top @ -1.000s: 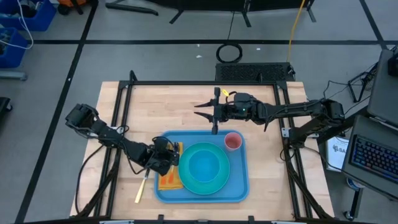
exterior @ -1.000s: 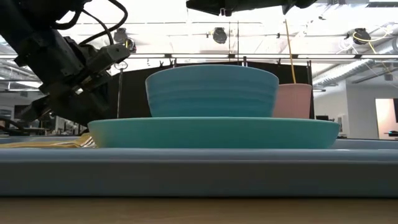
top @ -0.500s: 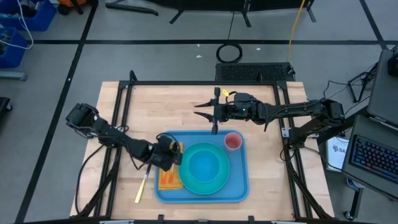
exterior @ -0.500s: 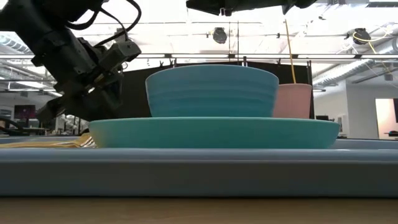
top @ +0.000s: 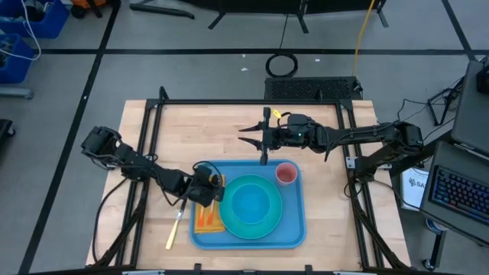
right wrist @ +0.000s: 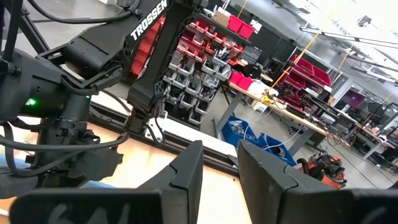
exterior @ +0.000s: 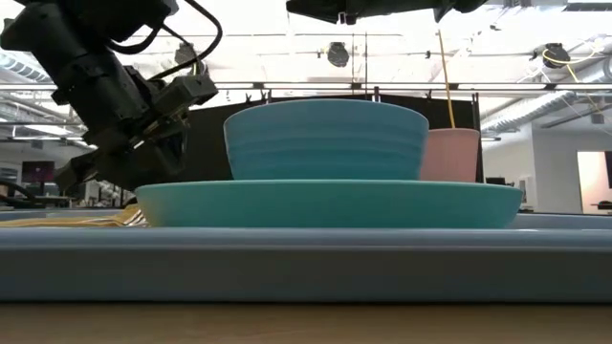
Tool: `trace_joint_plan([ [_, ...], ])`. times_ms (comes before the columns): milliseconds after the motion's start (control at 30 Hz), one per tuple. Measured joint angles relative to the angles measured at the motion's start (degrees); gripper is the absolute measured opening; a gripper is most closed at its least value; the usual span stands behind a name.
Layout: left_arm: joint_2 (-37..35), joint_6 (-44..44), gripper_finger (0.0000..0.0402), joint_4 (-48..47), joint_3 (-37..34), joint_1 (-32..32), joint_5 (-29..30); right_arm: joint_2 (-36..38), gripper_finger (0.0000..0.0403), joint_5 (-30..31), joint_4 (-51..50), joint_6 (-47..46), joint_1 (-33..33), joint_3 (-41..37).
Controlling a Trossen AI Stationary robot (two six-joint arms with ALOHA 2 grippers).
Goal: Set up tray
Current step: Adjust the light blue plate in the blue serving tray
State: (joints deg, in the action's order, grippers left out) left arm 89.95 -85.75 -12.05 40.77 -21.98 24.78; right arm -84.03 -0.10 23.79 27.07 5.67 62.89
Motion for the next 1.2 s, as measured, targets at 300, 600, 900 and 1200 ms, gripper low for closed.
trace_joint_plan([
  [300, 0.0, -2.5, 0.0085, -3.1, 0.0, 0.0, 0.5, 0.0, 0.0091, 0.0, 0.0, 0.0, 0.0, 0.0],
  [600, 0.0, -2.5, 0.0085, -5.0, 0.0, 1.0, 0.5, 0.0, 0.0091, 0.0, 0.2, 0.0, 0.0, 0.0],
  [900, 0.0, -2.8, 0.0085, -4.8, -1.1, 1.4, -0.8, 0.0, 0.0091, 0.0, 0.4, -0.4, 0.0, 0.0],
  [1200, 0.0, -3.5, 0.0085, -4.7, -1.1, 1.4, -0.9, 0.0, 0.0091, 0.0, 0.3, -0.4, 0.0, 0.0],
])
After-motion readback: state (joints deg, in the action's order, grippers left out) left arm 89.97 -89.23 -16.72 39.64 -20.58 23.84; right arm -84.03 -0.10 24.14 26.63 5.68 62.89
